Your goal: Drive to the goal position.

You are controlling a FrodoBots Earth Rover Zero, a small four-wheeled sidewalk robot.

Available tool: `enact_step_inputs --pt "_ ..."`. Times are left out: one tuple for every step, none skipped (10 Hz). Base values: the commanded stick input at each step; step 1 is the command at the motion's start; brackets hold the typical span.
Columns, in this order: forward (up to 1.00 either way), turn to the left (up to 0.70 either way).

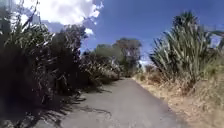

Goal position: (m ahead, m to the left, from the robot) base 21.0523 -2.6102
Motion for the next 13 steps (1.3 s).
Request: enact_step_inputs --pt "0.85 0.0" --pt "0.85 0.0" --pt "0.85 0.0" --pt "0.85 0.0" --pt "0.85 0.06" --pt "0.85 0.03" --pt "0.85 0.01" --pt "0.85 -0.34" --pt "0.85 -0.34" --pt "0.85 0.0" --pt "0.85 0.0" --pt "0.85 0.0" --pt "0.85 0.0"
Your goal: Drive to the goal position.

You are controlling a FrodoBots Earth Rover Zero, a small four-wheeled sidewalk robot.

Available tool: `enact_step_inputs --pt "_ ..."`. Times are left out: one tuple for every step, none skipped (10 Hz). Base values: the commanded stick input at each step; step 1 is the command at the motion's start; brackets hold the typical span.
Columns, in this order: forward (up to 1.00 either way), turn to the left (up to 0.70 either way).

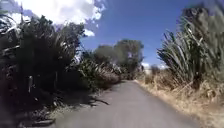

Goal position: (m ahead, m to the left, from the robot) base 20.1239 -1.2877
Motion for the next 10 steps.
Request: enact_step_inputs --pt "0.85 0.0" --pt "0.85 0.0" --pt "0.85 0.0" --pt "0.85 0.0" --pt "0.85 0.0" --pt "0.85 0.0" --pt "0.85 0.0" --pt "0.85 0.0" --pt "0.85 0.0" --pt "0.85 -0.34"
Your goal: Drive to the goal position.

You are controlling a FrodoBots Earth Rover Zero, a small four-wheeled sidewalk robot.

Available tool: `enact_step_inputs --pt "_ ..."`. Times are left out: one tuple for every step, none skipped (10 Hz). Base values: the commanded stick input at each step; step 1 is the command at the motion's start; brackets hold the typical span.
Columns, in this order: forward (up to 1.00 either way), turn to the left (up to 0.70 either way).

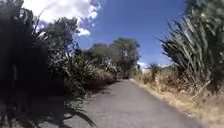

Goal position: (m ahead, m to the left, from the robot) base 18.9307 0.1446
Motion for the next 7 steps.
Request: enact_step_inputs --pt "0.85 -0.34" --pt "0.85 -0.34" --pt "0.85 -0.34" --pt "0.85 -0.34" --pt "0.85 0.08" --pt "0.85 0.05" --pt "0.85 0.01"
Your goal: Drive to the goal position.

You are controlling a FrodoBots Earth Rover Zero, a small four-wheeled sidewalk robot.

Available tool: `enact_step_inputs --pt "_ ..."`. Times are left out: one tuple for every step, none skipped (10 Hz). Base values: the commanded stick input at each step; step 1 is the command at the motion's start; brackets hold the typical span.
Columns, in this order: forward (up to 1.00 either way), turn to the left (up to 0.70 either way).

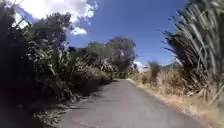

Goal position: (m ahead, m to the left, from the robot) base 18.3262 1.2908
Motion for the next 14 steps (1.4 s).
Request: enact_step_inputs --pt "0.85 0.0" --pt "0.85 0.0" --pt "0.85 0.0" --pt "0.85 0.0" --pt "0.85 0.0" --pt "0.85 0.0" --pt "0.85 0.0" --pt "0.85 0.0" --pt "0.85 0.0" --pt "0.85 0.0" --pt "0.85 -0.08" --pt "0.85 -0.22" --pt "0.85 -0.33" --pt "0.85 -0.2"
